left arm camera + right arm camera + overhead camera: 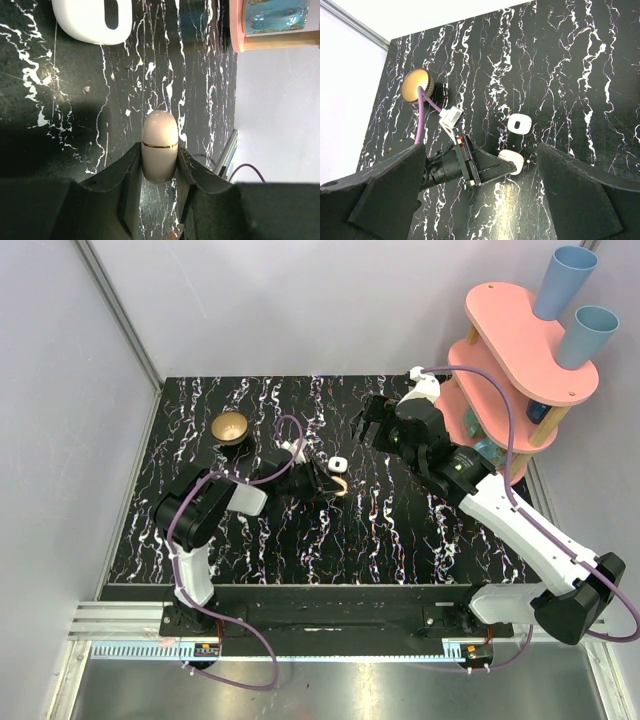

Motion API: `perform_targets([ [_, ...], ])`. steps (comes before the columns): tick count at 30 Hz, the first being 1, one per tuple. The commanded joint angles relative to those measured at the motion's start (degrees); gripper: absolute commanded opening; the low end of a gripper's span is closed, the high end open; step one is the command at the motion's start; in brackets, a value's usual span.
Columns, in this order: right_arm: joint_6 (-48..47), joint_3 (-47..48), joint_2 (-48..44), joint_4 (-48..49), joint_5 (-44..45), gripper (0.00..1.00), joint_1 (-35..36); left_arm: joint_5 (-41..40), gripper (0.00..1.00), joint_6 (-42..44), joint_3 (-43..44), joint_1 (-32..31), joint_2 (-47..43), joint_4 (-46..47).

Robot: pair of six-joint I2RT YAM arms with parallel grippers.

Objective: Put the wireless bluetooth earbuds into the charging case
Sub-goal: Place the charging case with the earbuds at the center of the board.

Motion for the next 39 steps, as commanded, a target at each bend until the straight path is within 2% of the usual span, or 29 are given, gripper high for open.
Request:
perform_targets([
  [1,-1.25,0.37,-0.79,0.52,2.82,1.0,-0.46,-2.1,0.15,-0.71,-0.15,-0.41,2.36,2.45],
  [10,-1.51,0.37,-0.88,0.61,2.12,1.0,-0.37,-2.53,0.25,-0.45,0.29,-0.94,4.48,0.26],
  [17,-1.33,-0.24,-1.14,0.79,1.77,1.0,-0.37,-2.62,0.38,3.68,-0.14,-1.02,2.55,-3.88],
  [24,-1.69,-0.68,-1.41,1.22,1.15,1.0,-0.37,-4.2,0.39,7.81,0.38,-1.02,0.44,-10.46],
  [33,-1.6,-1.21,-1.4,1.84,0.71,1.0,-0.37,-5.26,0.4,9.4,-0.5,-1.02,-0.53,-12.92],
  [39,-1.24,-1.83,-1.76,1.84,0.89,1.0,-0.46,-7.09,0.45,11.5,-0.32,-1.02,-1.67,-16.61],
])
